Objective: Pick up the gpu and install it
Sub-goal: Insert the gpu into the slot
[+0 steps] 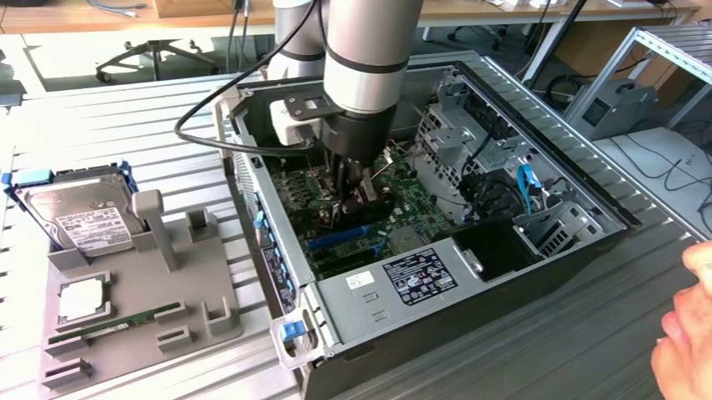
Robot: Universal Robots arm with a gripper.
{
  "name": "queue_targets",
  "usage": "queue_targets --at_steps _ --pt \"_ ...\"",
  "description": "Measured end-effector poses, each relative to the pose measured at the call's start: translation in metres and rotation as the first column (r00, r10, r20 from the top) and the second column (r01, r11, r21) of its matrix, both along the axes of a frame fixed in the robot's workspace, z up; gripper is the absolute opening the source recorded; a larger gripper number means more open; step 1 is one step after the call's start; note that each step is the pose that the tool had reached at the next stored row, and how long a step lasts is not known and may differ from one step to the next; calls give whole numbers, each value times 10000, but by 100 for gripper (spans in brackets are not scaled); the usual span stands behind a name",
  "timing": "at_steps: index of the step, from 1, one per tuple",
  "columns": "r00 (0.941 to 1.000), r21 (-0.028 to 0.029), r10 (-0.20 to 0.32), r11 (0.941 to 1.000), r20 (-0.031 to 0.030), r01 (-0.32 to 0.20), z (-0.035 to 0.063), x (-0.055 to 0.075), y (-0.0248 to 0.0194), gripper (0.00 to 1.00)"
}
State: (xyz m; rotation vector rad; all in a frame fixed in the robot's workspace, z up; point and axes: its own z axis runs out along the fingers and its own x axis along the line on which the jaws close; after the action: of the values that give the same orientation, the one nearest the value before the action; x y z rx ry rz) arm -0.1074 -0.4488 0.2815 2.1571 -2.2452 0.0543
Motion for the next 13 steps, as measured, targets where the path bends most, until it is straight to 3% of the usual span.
queue_targets --at_steps 5,13 --pt "10000 7 9 10000 0 -9 -41 -20 0 26" --pt "10000 92 42 9999 1 -42 -124 -23 0 26"
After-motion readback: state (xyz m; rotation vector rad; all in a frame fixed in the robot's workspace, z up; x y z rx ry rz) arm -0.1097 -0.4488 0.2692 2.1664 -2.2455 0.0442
